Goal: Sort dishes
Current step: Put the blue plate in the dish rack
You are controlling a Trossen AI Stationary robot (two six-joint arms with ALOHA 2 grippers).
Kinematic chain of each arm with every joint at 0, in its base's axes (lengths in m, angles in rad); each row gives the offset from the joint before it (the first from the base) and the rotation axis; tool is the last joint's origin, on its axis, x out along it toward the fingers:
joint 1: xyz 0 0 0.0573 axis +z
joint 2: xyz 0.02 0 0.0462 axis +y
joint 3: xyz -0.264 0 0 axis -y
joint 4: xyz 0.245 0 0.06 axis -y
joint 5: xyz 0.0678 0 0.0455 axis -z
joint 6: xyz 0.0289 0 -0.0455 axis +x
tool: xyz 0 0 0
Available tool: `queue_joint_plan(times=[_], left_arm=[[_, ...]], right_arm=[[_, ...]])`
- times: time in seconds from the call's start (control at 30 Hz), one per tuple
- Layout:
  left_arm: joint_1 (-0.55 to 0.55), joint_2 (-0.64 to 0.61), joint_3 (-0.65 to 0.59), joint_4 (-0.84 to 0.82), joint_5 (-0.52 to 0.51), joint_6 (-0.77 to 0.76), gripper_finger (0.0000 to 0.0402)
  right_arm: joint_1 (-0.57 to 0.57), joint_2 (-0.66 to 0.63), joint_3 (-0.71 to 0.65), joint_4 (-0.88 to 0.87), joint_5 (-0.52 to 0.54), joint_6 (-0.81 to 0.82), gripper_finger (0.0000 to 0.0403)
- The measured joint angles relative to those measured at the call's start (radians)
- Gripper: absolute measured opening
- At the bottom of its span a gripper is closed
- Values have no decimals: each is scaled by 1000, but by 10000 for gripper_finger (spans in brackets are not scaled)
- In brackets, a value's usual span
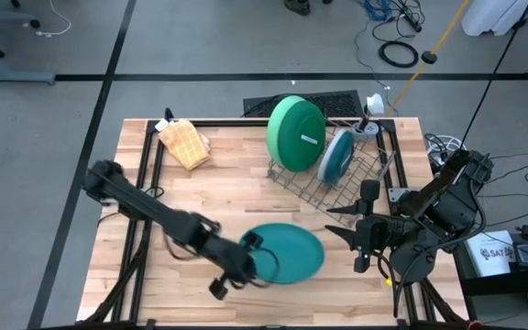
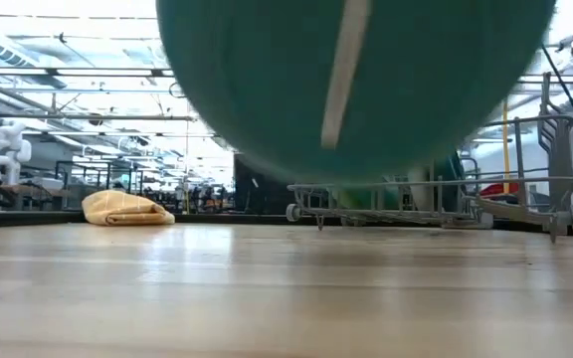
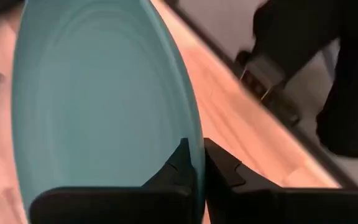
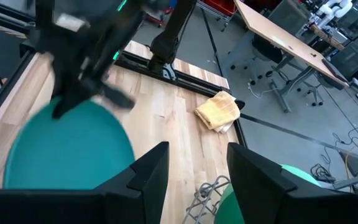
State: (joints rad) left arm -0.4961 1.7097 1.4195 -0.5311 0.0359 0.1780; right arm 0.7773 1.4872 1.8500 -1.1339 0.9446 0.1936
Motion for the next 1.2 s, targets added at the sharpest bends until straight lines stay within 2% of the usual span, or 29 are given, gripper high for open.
queue_joint_plan(times=[0.1,0.2,0.37,0.47,0.57,0.7,0.9,1.2], left_arm=[[15,-131,-50,30,-4,4,14],[43,-280,-148,171,-35,5,14],[136,-511,-432,573,-104,-58,14],[220,-573,-614,933,-121,-124,14],[292,-554,-731,1298,-114,-212,14],[382,-461,-758,1514,-86,-312,14],[508,-287,-674,1625,-49,-516,14],[624,-69,-529,1705,26,-665,14]], right_arm=[[0,0,0,0,0,-3,155],[0,0,0,0,0,-3,155],[0,0,0,1,0,-16,155],[0,0,0,8,0,-37,155],[-5,0,0,26,23,-66,155],[-6,0,0,53,53,-109,155],[-25,0,0,98,54,-168,155],[-55,-1,0,106,49,-177,155]])
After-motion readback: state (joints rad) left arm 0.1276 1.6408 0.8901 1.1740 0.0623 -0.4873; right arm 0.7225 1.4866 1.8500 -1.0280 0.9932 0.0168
